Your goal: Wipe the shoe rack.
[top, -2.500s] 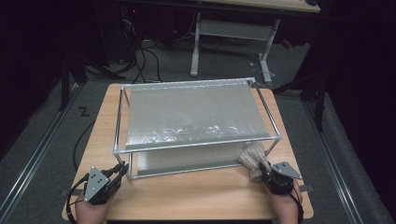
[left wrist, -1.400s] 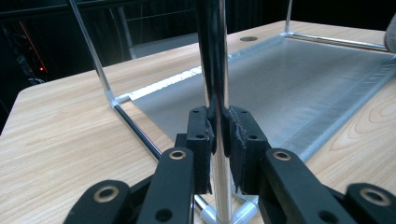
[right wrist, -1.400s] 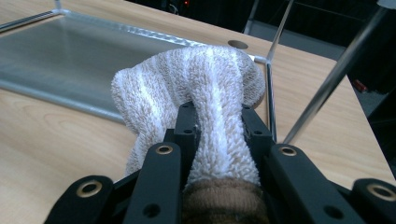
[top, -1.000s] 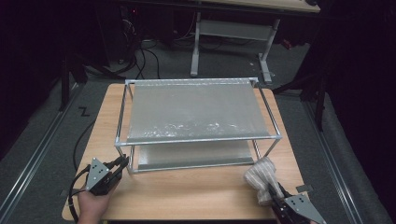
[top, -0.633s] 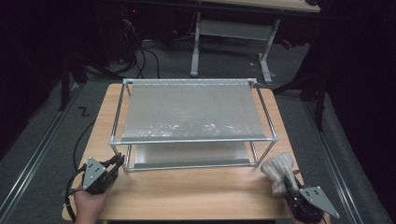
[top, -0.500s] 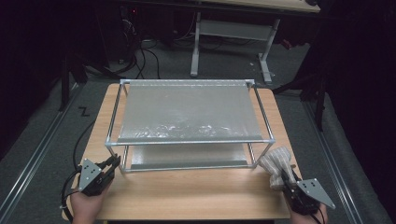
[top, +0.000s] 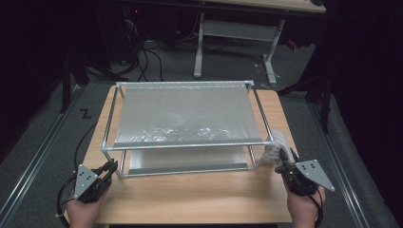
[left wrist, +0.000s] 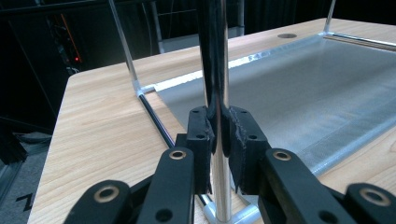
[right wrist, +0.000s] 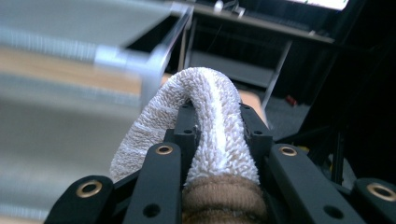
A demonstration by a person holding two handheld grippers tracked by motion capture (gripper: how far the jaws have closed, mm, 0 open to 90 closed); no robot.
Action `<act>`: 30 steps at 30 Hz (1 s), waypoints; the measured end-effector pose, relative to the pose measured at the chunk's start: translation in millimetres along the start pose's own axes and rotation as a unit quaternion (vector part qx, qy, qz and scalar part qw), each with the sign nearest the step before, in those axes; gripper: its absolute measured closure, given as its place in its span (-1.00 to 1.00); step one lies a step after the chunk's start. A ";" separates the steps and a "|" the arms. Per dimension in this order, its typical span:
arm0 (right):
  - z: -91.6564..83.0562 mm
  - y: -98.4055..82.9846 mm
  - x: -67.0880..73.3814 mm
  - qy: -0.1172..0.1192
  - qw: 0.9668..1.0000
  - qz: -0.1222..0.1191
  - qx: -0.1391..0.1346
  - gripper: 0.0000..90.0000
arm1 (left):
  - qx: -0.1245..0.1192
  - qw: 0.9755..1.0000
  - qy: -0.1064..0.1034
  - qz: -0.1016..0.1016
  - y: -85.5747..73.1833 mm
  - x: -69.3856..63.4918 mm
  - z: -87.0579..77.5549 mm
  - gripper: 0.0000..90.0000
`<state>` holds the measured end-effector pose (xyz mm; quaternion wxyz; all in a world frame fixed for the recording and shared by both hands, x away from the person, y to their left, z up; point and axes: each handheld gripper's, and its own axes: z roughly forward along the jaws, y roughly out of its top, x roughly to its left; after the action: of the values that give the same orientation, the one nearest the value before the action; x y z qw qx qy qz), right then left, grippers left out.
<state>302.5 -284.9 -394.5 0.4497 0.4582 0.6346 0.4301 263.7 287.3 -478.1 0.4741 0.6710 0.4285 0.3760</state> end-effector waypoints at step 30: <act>40.0 -74.6 18.2 0.074 0.984 -0.007 0.160 0.63 | 0.000 1.000 0.000 -0.004 0.3 0.4 1.0 0.76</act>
<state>323.3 -277.6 -478.2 0.3255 0.4868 0.7298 0.3528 264.8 287.2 -478.0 0.4752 0.6695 0.4313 0.3740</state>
